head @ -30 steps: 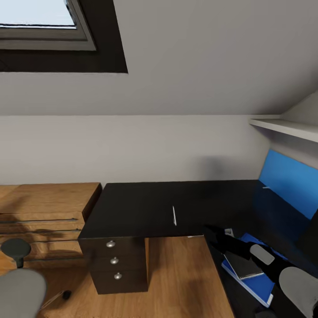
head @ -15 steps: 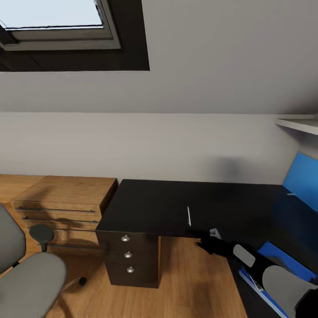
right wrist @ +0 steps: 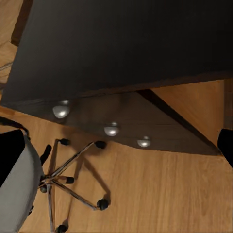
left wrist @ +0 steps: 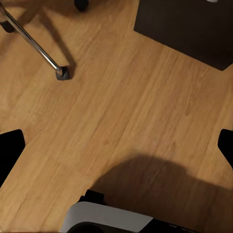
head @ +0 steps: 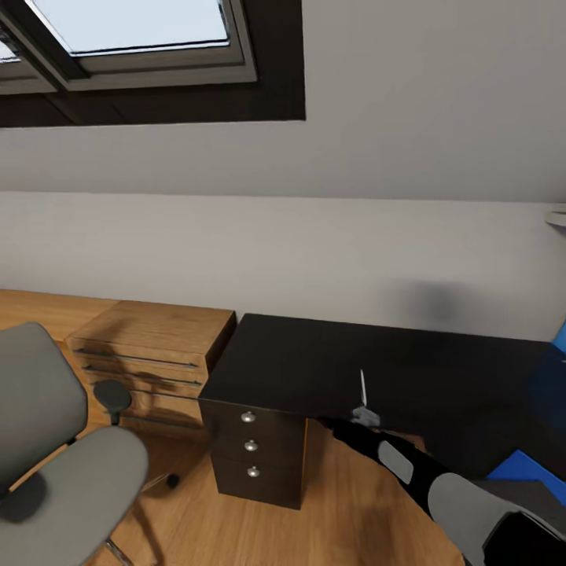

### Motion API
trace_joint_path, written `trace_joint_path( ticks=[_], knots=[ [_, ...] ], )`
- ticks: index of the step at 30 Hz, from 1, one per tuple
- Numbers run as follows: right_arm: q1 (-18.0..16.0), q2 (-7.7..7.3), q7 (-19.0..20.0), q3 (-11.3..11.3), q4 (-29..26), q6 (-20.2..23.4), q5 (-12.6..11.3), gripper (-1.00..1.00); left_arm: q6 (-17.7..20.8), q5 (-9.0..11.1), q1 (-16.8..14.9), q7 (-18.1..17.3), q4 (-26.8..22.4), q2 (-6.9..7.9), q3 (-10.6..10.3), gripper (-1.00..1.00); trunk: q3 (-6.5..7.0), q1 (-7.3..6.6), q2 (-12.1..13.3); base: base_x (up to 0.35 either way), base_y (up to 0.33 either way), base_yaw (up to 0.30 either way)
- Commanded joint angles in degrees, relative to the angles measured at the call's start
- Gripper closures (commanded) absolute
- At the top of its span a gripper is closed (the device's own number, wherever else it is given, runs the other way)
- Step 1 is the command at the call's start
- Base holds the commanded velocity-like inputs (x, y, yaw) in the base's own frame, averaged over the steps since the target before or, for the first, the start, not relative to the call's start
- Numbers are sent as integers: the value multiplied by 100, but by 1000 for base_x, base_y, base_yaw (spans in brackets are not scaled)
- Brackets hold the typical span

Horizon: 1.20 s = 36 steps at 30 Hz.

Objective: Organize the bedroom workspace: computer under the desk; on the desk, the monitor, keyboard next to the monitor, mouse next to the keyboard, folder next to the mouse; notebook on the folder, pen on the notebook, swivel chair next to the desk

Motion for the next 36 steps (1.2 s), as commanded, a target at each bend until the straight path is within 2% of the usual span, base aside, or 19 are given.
trace_joint_path(
  ticks=[1, 5, 10, 15, 17, 19, 21, 25, 36],
  knots=[
    [-4, 65, -184, 25, 62, -147, -8, -100, -12, 22, 1, 47, -9, 4, -39, -100, -12, 1, -6, 0, 0, 228],
    [-1, 370, -788, 37, 509, -664, 212, -100, -12, 17, 1, 47, -9, 4, -38, -100, -32, 1, -6, 0, 0, 182],
    [2, 695, -1110, 35, 1215, -1138, 682, -100, -12, 12, 1, 47, -9, 6, -38, -100, -44, 1, -6, 0, 0, 77],
    [180, 823, -1215, 35, 1510, -1653, 1147, -100, -12, 7, 1, 47, -9, 7, -38, -100, -47, 1, -6, 0, 0, 25],
    [387, 839, -1233, 33, 1559, -1893, 1354, -100, -12, 6, 1, 47, -9, 9, -38, -100, -48, 1, -6, 0, 0, 11],
    [859, 851, -1260, 28, 1616, -2437, 1840, -100, -12, 5, 1, 47, -9, 6, -38, -100, -48, 1, -6, 0, 0, 5],
    [993, 849, -1271, 25, 1630, -2618, 1999, -100, -12, 5, 1, 47, -9, 5, -38, -100, -48, 1, -6, 0, 0, 2],
    [1099, 842, -1283, 17, 1642, -2757, 2103, -100, -12, 5, 1, 47, -9, 7, -38, -100, -49, 1, -6, 0, 0, 1],
    [1159, 889, -1296, 21, 1643, -2824, 2139, -100, -5, 10, 1, 47, -9, 19, -38, -100, -49, 1, -6, 0, 0, 0]
  ],
)
